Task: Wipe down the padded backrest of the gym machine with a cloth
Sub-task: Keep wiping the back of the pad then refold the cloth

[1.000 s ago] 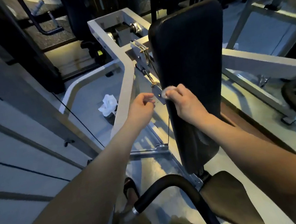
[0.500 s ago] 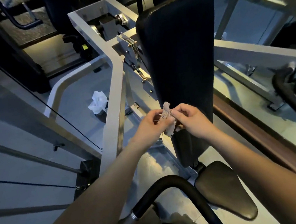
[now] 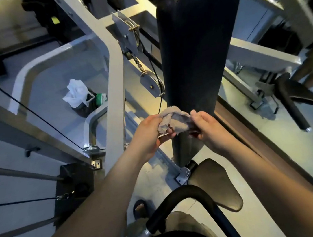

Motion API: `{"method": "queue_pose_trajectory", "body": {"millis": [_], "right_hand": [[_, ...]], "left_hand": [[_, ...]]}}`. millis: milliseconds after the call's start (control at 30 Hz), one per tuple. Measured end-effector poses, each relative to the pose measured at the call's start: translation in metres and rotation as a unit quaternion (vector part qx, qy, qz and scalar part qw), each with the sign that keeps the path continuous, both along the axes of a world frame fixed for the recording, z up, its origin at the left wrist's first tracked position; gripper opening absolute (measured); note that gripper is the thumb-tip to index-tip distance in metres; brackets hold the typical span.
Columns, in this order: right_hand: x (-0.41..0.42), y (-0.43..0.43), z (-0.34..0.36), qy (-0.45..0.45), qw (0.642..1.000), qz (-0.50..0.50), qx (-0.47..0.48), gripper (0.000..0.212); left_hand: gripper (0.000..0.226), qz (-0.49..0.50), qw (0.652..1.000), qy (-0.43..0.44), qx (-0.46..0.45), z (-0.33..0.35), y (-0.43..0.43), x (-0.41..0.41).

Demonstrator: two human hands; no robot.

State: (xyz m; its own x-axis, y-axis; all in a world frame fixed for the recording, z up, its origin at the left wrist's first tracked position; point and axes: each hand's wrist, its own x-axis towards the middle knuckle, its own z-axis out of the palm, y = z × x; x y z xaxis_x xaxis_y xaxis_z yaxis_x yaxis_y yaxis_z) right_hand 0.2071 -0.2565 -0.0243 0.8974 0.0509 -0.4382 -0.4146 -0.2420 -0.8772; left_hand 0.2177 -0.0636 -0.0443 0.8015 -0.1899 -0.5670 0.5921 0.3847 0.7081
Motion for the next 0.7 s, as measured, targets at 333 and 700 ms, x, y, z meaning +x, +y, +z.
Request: {"method": "queue_pose_trajectory", "body": {"millis": [333,700], "right_hand": [[0.01,0.004,0.024,-0.089,0.975,0.104,-0.174,0.024],[0.056,-0.006,0.052,-0.113,0.982,0.125,-0.087,0.023]], "left_hand": [[0.017,-0.009,0.991,-0.028,0.134,-0.015,0.006,-0.001],[0.021,-0.03,0.976,-0.131,0.174,0.027,0.005,0.026]]}}
